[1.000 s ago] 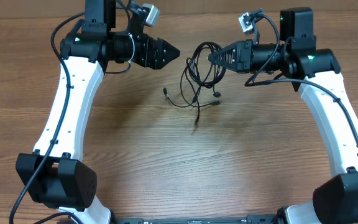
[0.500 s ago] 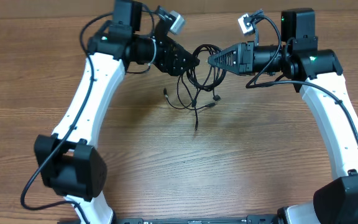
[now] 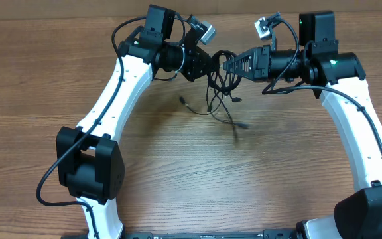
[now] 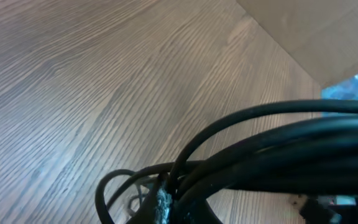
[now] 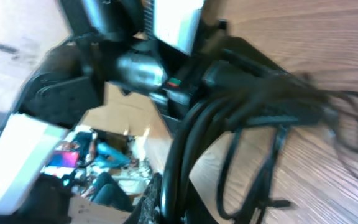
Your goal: Untangle cables
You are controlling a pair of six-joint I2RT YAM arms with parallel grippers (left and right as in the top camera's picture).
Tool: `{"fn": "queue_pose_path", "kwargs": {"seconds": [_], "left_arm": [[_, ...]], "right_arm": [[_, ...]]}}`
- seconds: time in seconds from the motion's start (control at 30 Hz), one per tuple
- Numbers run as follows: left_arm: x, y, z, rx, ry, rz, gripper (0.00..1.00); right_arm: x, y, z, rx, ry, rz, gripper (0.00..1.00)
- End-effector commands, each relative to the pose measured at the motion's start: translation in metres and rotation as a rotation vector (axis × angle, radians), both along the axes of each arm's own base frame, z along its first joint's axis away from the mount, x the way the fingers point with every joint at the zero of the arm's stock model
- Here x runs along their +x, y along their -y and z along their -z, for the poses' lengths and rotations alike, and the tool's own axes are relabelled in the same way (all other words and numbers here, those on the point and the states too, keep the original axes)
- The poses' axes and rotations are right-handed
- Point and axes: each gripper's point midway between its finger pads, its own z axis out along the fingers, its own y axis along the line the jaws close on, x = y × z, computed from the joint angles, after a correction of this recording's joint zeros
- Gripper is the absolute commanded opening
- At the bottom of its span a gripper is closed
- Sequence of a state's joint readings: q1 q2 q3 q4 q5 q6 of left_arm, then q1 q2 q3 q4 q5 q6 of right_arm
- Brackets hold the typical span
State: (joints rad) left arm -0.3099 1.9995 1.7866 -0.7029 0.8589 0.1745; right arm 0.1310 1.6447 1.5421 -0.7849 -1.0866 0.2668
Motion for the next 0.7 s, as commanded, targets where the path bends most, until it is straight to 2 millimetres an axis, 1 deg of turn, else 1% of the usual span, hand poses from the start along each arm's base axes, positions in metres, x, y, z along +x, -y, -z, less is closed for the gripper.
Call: {"fn": "queue_pose_path", "kwargs": {"seconds": [0.0,0.03,0.07,0.1,0.13,0.17,0.2,0.27,0.33,0.4,0.47,0.53,0.6,0.67], "left_arm": [[0.021,-0.034,0.002,0.016,-0.051,-0.130,0.04],[0.022,-0.043,-0.005,0.013,-0.052,-0.152,0.04],[0.022,-0.053,-0.013,0.011,-0.048,-0.173,0.04],[0.020,-0.063,-0.021,0.011,-0.048,-0.190,0.04],[0.018,-0.067,-0.026,0.011,-0.048,-0.198,0.04],[0.013,-0.074,-0.033,0.013,-0.051,-0.209,0.04],[0.009,-0.078,-0.038,0.015,-0.049,-0.212,0.04],[-0.005,-0.084,-0.050,0.035,-0.033,-0.204,0.04],[-0.014,-0.094,-0.054,0.095,-0.025,-0.237,0.04],[-0.020,-0.101,-0.056,0.139,-0.024,-0.267,0.04],[-0.025,-0.106,-0.056,0.177,-0.029,-0.289,0.04],[-0.024,-0.114,-0.048,0.223,-0.063,-0.339,0.04],[-0.020,-0.130,-0.033,0.311,-0.116,-0.451,0.04],[-0.018,-0.143,-0.024,0.367,-0.157,-0.541,0.04]], "right_arm": [[0.008,0.015,0.001,-0.121,0.027,0.112,0.04],[0.012,0.021,0.010,-0.169,0.005,0.158,0.04],[0.020,0.035,0.025,-0.258,-0.048,0.260,0.05],[0.025,0.045,0.035,-0.312,-0.082,0.327,0.08],[0.027,0.052,0.040,-0.346,-0.103,0.370,0.11],[0.031,0.062,0.047,-0.393,-0.124,0.430,0.17],[0.032,0.065,0.049,-0.409,-0.125,0.446,0.20],[0.035,0.071,0.051,-0.436,-0.117,0.473,0.39],[0.036,0.071,0.051,-0.434,-0.112,0.474,0.47],[0.036,0.068,0.048,-0.419,-0.105,0.463,0.49],[0.035,0.056,0.039,-0.357,-0.081,0.408,0.49],[0.034,0.047,0.029,-0.299,-0.062,0.365,0.48],[0.032,0.032,0.012,-0.203,-0.024,0.296,0.48],[0.031,0.023,-0.001,-0.136,-0.011,0.259,0.49]]}}
